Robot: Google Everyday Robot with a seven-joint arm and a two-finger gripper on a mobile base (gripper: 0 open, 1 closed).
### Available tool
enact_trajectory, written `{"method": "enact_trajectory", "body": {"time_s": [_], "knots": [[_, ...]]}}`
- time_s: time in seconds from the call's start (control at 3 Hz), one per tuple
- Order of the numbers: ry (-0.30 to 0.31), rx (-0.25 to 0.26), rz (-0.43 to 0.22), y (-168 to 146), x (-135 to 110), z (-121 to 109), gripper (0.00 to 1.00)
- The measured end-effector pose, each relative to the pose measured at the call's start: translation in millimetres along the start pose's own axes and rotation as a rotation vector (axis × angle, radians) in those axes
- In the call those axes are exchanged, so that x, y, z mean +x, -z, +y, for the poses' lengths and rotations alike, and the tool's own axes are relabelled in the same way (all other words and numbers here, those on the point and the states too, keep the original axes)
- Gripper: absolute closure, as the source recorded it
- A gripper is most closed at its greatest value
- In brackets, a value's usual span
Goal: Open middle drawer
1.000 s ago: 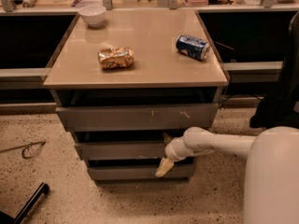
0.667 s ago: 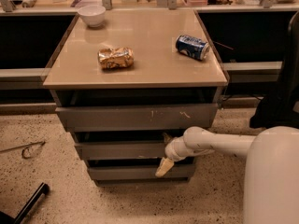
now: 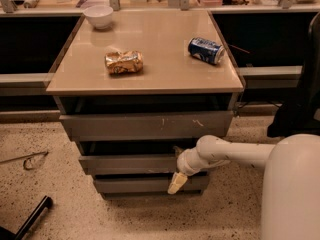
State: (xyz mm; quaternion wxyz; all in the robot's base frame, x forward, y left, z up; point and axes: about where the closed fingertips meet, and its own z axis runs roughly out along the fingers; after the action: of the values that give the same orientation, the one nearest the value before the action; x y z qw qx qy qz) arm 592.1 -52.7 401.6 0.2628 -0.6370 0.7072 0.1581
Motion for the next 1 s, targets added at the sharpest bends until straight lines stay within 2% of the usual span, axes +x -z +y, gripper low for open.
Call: {"method": "enact_trajectory", "body": {"time_s": [0.33, 0.67, 1.0], "knots": [[-0.028, -0.035, -0.011, 5.2, -1.2, 23.8, 0.0], [-0.028, -0.035, -0.011, 5.2, -1.2, 23.9, 0.0], [-0.046, -0.075, -0.003, 3.5, -3.2, 35.0, 0.0]]}}
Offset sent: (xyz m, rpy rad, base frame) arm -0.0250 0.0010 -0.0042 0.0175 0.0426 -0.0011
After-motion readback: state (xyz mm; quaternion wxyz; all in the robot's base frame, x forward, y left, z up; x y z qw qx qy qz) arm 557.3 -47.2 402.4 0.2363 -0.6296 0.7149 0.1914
